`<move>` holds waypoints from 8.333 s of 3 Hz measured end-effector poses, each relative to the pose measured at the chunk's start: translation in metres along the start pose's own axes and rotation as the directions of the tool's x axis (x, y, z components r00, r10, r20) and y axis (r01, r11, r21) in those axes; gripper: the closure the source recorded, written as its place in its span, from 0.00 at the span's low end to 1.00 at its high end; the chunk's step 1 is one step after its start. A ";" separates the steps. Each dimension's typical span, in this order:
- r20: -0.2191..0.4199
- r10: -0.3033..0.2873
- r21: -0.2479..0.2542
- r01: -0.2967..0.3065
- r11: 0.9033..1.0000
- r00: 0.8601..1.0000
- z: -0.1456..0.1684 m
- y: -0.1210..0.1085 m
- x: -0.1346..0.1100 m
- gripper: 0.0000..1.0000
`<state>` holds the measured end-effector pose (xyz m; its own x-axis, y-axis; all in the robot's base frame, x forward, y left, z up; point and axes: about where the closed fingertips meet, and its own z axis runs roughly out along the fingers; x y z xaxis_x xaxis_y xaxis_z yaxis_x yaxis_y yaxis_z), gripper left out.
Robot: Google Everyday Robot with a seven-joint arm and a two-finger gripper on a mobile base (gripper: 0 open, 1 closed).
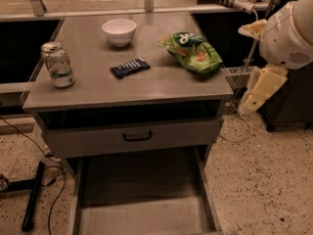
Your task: Place green rice chip bag into middle drawer
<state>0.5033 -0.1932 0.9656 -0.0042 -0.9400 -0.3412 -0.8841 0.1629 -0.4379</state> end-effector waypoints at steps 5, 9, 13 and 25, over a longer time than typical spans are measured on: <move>0.106 -0.062 0.069 0.055 0.996 0.992 0.093 -0.096 0.003 0.00; 0.320 0.153 -0.001 -0.161 0.987 0.935 0.178 -0.170 -0.020 0.00; 0.328 0.234 -0.038 -0.235 0.971 0.915 0.197 -0.174 -0.020 0.41; 0.246 0.054 0.050 -0.069 0.996 0.968 0.061 -0.005 0.034 1.00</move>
Offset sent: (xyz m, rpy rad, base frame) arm 0.0401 0.0067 0.0040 0.0329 -0.0400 0.0530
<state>0.5360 -0.2079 0.9057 0.0632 -0.8269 -0.5589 -0.8571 0.2418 -0.4548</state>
